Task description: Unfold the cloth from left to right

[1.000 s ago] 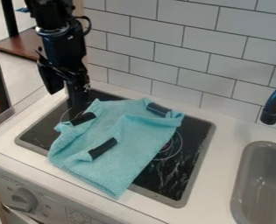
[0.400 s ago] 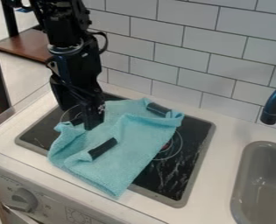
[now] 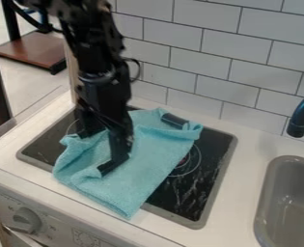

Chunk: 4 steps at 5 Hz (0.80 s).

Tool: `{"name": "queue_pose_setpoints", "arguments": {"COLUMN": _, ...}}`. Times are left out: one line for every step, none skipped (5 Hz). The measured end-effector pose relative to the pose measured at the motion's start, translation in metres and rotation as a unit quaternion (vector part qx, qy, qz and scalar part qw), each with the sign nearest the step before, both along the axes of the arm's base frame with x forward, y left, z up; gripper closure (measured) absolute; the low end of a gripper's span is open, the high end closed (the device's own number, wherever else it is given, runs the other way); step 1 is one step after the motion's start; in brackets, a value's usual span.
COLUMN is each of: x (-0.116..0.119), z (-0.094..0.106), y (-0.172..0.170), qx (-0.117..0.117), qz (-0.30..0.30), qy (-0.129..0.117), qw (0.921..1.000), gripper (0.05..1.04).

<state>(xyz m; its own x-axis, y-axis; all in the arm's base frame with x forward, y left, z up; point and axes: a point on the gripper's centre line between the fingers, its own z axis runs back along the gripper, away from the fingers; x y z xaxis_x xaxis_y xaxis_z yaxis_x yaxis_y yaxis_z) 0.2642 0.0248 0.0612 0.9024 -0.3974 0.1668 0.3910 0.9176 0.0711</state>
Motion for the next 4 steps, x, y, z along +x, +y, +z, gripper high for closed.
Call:
{"name": "queue_pose_setpoints", "arguments": {"x": 0.004, "z": -0.008, "y": -0.011, "qx": 0.008, "qz": -0.011, "qy": 0.001, "qw": 0.9999, "gripper": 0.085}}
{"name": "queue_pose_setpoints", "arguments": {"x": 0.005, "z": -0.014, "y": -0.019, "qx": 0.011, "qz": -0.018, "qy": 0.005, "qw": 0.9998, "gripper": 0.085}}
{"name": "queue_pose_setpoints", "arguments": {"x": 0.005, "z": -0.016, "y": -0.016, "qx": 0.033, "qz": 0.000, "qy": -0.001, "qw": 0.9994, "gripper": 0.085}}
{"name": "queue_pose_setpoints", "arguments": {"x": 0.006, "z": -0.021, "y": -0.010, "qx": 0.049, "qz": 0.007, "qy": 0.000, "qw": 0.9988, "gripper": 0.085}}
